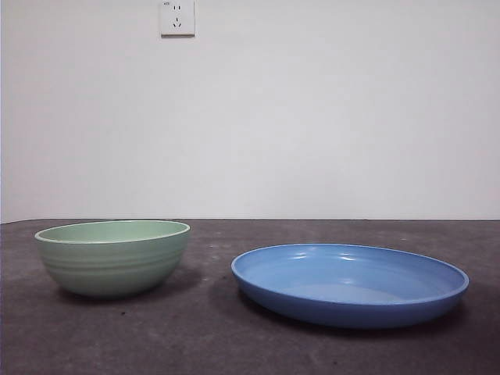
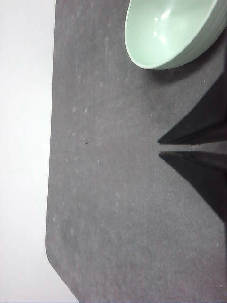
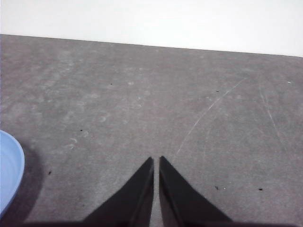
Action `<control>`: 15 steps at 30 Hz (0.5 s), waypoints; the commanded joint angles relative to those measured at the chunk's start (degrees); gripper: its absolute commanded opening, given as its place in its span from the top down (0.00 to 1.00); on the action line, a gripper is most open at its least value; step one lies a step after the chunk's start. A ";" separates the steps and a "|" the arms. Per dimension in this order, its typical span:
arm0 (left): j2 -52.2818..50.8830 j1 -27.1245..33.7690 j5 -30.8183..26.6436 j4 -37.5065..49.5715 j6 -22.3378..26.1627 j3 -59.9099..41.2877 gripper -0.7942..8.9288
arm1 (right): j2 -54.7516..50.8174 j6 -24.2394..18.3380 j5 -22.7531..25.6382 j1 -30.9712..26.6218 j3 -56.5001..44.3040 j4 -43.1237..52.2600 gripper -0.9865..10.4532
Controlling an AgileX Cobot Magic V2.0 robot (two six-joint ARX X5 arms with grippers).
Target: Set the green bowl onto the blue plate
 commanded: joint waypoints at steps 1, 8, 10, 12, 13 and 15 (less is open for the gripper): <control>-0.11 -0.13 -0.17 -0.39 -0.17 -1.14 0.89 | -0.15 1.01 -0.02 0.00 -0.33 0.61 0.90; -0.11 -0.15 -0.15 -0.33 -0.72 -1.14 0.90 | -0.15 1.90 -0.46 0.00 -0.33 0.55 0.90; -0.11 -0.15 -0.17 -0.37 -2.05 -0.79 0.90 | -0.15 3.56 -0.55 0.00 -0.33 0.96 0.90; 0.00 -0.15 -0.15 -1.25 -3.15 0.55 0.90 | -0.15 6.34 -0.94 0.00 -0.11 1.01 0.90; 0.00 -0.15 -0.17 -1.84 -3.54 1.57 0.90 | -0.15 7.72 -1.70 0.00 0.15 1.03 0.90; 0.39 -0.15 -0.44 -2.54 -5.20 3.76 0.90 | -0.15 10.08 -3.02 0.00 1.01 0.98 0.90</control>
